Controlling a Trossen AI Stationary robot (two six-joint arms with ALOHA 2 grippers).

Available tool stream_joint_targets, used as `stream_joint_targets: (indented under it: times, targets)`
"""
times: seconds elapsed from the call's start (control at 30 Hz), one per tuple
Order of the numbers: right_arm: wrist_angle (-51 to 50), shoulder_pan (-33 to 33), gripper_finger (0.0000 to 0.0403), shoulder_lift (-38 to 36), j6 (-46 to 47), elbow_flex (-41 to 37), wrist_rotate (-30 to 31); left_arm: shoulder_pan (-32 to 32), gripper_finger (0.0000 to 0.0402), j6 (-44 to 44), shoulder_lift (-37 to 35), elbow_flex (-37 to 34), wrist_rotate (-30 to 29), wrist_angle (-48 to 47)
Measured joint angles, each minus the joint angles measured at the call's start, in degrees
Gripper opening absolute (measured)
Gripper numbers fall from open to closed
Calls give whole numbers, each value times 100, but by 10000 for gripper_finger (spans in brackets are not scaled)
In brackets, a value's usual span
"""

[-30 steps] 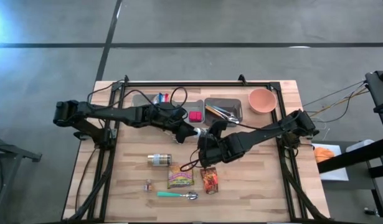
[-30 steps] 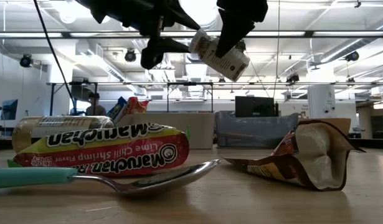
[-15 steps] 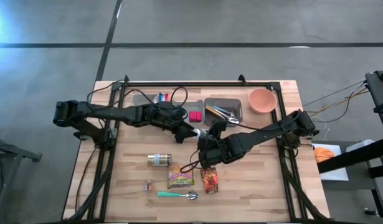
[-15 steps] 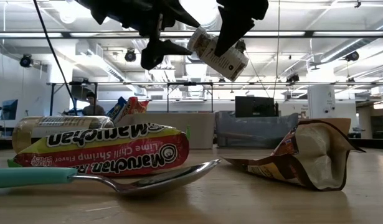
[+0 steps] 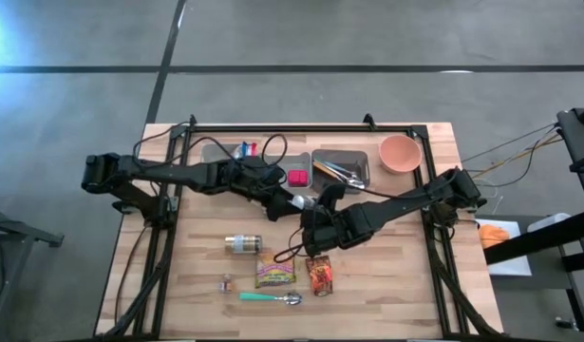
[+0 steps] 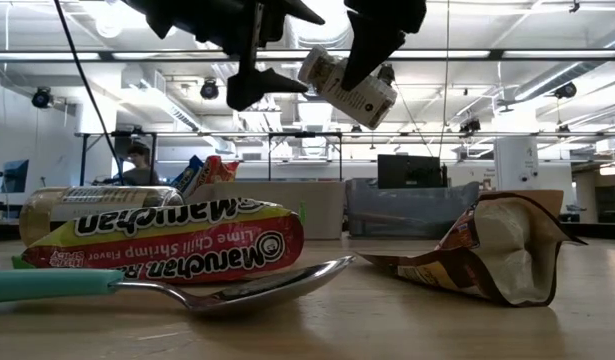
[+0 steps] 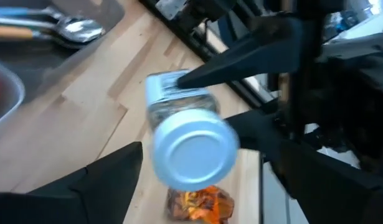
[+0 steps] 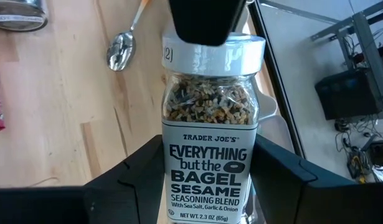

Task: Pick & Place Food Item
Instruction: Put the white seasoning bottle into the right gray bin

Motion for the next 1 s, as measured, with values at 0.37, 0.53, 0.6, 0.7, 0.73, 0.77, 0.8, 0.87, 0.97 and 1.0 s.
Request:
stream_joint_targets:
  times: [0.37, 0.53, 0.6, 0.7, 0.73, 0.77, 0.8, 0.87, 0.97, 1.0]
  targets:
    - [182, -35, 191, -2, -149, 23, -13, -8, 384, 14, -4, -28, -253, 190]
    - [247, -72, 191, -2, -195, 122, 1, -6, 384, 5, -4, -28, -482, 151]
    - [267, -76, 191, -4, -263, 148, 10, -8, 381, 15, -4, -28, -560, 137]
    - [267, -79, 191, -4, -282, 177, 8, -6, 365, 34, -4, -28, -672, 112]
    - [277, -86, 191, -4, -298, 187, 9, -5, 357, 69, -4, -28, -677, 112]
    - [290, -87, 191, -4, -299, 195, 12, -2, 348, 115, -4, -28, -677, 112]
    - [291, -94, 191, -4, -301, 197, 17, -3, 338, 142, -4, -28, -677, 114]
    - [290, -98, 191, -4, -306, 197, 22, -5, 315, 154, -4, -28, -675, 112]
    - [311, -104, 191, -4, -328, 197, 20, -8, 277, 154, -9, -28, -661, 118]
    - [333, -109, 191, -4, -339, 197, 22, -8, 263, 154, -13, -28, -654, 118]
